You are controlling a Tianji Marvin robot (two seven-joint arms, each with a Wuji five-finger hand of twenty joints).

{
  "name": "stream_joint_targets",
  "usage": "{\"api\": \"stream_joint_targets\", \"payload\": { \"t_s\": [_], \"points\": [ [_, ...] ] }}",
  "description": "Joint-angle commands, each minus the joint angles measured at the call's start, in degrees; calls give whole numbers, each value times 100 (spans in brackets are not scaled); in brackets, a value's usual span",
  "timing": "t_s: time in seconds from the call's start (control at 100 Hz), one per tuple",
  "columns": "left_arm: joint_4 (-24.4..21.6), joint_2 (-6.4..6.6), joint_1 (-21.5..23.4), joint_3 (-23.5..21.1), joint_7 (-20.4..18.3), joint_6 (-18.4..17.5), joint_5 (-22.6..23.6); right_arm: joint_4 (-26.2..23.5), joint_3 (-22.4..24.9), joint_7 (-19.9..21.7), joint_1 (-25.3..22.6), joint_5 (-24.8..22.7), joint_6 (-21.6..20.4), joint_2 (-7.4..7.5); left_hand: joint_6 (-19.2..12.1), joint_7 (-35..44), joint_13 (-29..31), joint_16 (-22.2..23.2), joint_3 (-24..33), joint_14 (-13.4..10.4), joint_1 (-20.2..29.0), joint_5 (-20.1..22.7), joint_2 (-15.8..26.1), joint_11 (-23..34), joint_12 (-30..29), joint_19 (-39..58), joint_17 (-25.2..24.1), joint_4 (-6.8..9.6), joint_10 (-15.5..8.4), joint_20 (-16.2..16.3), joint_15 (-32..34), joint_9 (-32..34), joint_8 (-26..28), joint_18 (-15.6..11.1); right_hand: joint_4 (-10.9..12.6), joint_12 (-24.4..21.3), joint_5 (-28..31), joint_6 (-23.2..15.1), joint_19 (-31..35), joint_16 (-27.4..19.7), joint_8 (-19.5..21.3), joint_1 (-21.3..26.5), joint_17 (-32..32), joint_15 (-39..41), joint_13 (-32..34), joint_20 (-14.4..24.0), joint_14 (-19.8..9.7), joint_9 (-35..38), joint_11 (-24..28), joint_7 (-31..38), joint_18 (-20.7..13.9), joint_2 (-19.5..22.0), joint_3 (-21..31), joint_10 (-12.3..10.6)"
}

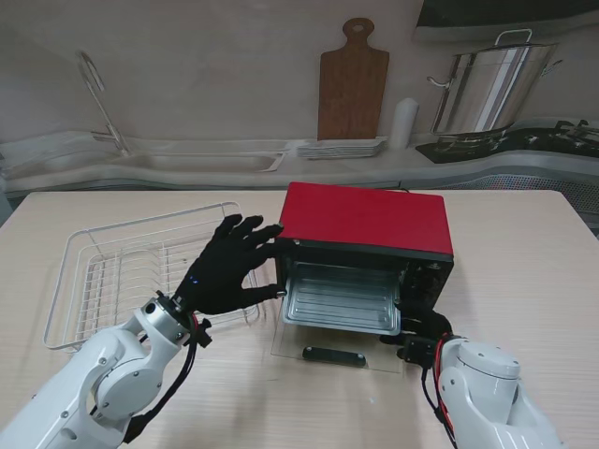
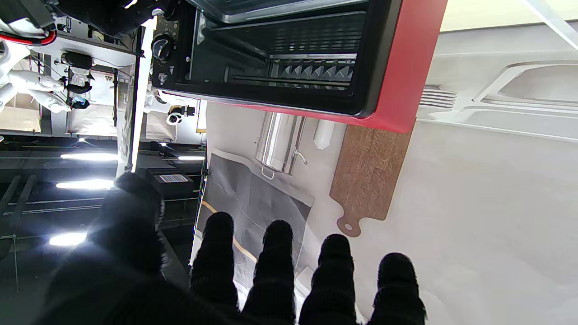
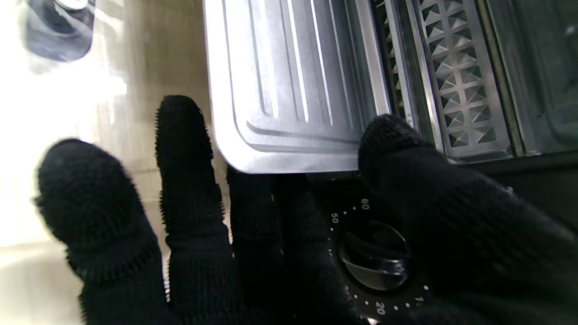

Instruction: Slide the trays into the oven

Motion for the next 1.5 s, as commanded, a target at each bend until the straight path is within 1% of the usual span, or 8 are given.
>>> {"api": "stream_joint_targets", "payload": {
  "t_s": [0.0,0.94,1.07,1.17,1.26,1.39,1.47,1.49],
  "points": [
    [-65,-37,44,8,-79,2,-5,58,-1,82,-161,-16,-18,2,-2,42,-119,-69,-74,-122,-74,-28,186,24,-110,-271,-77,198,-131,-75,-77,-1,75,-122,230,1,-101,-56,199,10,55,-177,67,-173,103,95,368,-176,-166,-12,159,-25,-283,356],
    [-126,-36,115,-25,-34,-24,46,-766,304,37,-939,-359,-779,131,-3,40,-117,-72,-74,-131,-76,-21,185,22,-112,-271,-72,198,-124,-78,-79,13,75,-115,233,-11,32,-75,306,0,125,-284,102,-66,179,225,398,-24,-151,-49,140,0,-310,340],
    [-130,-34,127,-36,-50,-37,37,-887,376,10,-1113,-457,-981,150,-4,37,-120,-73,-75,-123,-76,-25,191,18,-113,-274,-79,198,-125,-79,-80,5,74,-116,240,-5,38,-81,241,-11,133,-282,69,-94,123,206,455,-52,-143,-57,213,48,-299,351],
    [-129,-33,131,-44,-66,-57,25,-986,411,-6,-1268,-615,-1193,171,-3,37,-120,-73,-81,-116,-82,-26,199,16,-114,-274,-78,197,-136,-80,-80,2,73,-109,263,4,48,-69,47,-26,150,-263,-1,-164,29,128,491,-90,-128,-67,417,114,-301,377],
    [-127,-37,132,-49,-64,-79,-1,-1063,424,5,-1397,-827,-1409,200,-7,41,-120,-73,-84,-123,-78,-14,201,19,-112,-275,-80,198,-132,-79,-81,8,75,-102,288,10,28,-96,-183,-32,157,-280,-103,-254,-128,19,494,-143,-123,-99,610,224,-267,362],
    [-131,-42,143,-53,-21,-76,10,-1169,416,15,-1558,-1154,-1723,240,3,40,-115,-73,-90,-119,-79,-11,206,17,-114,-276,-85,200,-123,-80,-81,9,73,-103,457,161,-85,-241,-490,44,294,-306,-492,-387,-463,-124,464,-419,175,-65,844,687,-107,243],
    [-136,-42,159,-56,-5,-72,23,-1221,387,37,-1678,-1399,-2007,278,0,39,-112,-73,-94,-120,-78,-7,206,20,-113,-275,-83,200,-123,-79,-80,17,72,-101,505,307,-174,-368,-615,201,497,-357,-1044,-341,-885,52,340,-717,502,17,913,761,59,152],
    [-137,-42,163,-57,-1,-70,27,-1232,379,54,-1710,-1466,-2078,290,1,39,-111,-72,-93,-111,-77,-5,206,21,-113,-273,-78,201,-119,-79,-80,21,72,-97,507,336,-222,-405,-707,303,617,-395,-1274,-272,-1055,349,300,-818,601,14,874,760,126,109]
  ]
}}
